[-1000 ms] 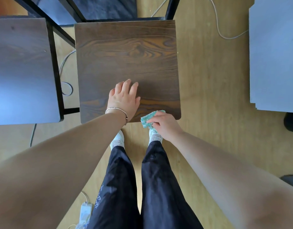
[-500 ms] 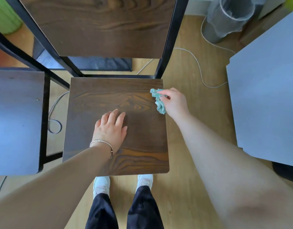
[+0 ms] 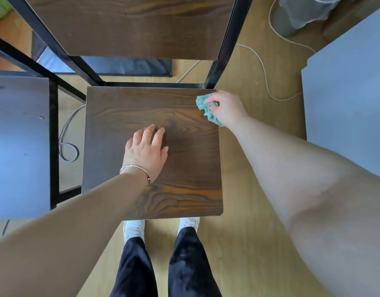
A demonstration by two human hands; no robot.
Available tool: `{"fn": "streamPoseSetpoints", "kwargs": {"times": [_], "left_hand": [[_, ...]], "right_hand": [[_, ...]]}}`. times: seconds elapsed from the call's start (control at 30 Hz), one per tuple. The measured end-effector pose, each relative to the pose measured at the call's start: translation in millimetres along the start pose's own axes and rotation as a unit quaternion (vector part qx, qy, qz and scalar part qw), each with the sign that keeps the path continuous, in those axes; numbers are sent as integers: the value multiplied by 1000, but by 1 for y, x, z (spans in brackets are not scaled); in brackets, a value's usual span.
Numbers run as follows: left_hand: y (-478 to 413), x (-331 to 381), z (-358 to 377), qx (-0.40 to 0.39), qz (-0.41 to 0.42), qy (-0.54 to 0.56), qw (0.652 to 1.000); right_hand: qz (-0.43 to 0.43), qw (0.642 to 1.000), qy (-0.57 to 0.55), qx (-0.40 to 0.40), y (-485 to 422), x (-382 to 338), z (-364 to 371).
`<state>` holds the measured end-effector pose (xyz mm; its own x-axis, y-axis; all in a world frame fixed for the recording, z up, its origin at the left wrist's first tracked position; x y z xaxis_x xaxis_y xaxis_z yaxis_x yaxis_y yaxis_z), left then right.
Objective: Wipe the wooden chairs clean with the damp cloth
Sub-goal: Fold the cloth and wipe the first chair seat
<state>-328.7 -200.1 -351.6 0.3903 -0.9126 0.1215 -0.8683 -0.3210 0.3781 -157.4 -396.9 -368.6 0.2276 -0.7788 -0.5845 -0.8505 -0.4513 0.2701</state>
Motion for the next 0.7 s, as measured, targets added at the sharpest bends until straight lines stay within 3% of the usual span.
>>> {"fn": "streamPoseSetpoints", "kwargs": {"times": [0.43, 0.7], "left_hand": [[55, -11, 3, -28, 16, -6, 999], [89, -16, 15, -34, 48, -23, 998]], "right_hand": [[-19, 995, -17, -94, 198, -7, 74], [-27, 992, -21, -123, 265, -21, 115]]}}
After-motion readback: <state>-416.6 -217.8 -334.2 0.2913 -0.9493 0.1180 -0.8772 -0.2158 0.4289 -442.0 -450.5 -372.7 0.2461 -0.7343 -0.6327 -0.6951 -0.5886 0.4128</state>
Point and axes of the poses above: each hand's wrist, its own y-axis away from the middle knuckle, its own z-axis out of the palm, x = y × z, the point moved 5 cm from there along -y, towards the middle knuckle, and after that the axes turned 14 degrees about -z, right-handed, at the moved point
